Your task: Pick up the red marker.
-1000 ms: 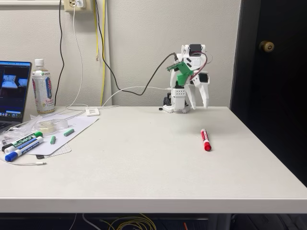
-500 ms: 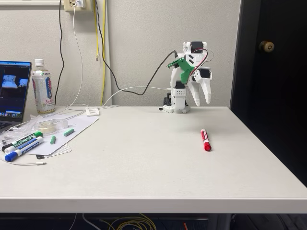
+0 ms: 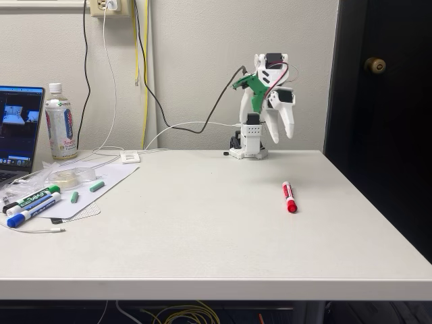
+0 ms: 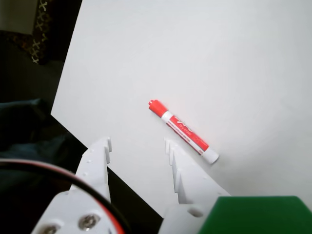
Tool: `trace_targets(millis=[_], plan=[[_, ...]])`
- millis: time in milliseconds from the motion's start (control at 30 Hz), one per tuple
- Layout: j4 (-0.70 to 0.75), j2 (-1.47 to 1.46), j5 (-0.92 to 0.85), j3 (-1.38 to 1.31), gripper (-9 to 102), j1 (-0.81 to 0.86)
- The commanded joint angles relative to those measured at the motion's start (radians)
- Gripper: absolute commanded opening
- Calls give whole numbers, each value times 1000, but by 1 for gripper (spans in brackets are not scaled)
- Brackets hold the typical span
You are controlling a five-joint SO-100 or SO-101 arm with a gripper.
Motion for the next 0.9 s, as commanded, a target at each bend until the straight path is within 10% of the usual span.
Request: trace_targets(millis=[0, 867], plan=[[15, 66, -23, -52, 26, -15], [31, -26, -178, -52, 26, -74]])
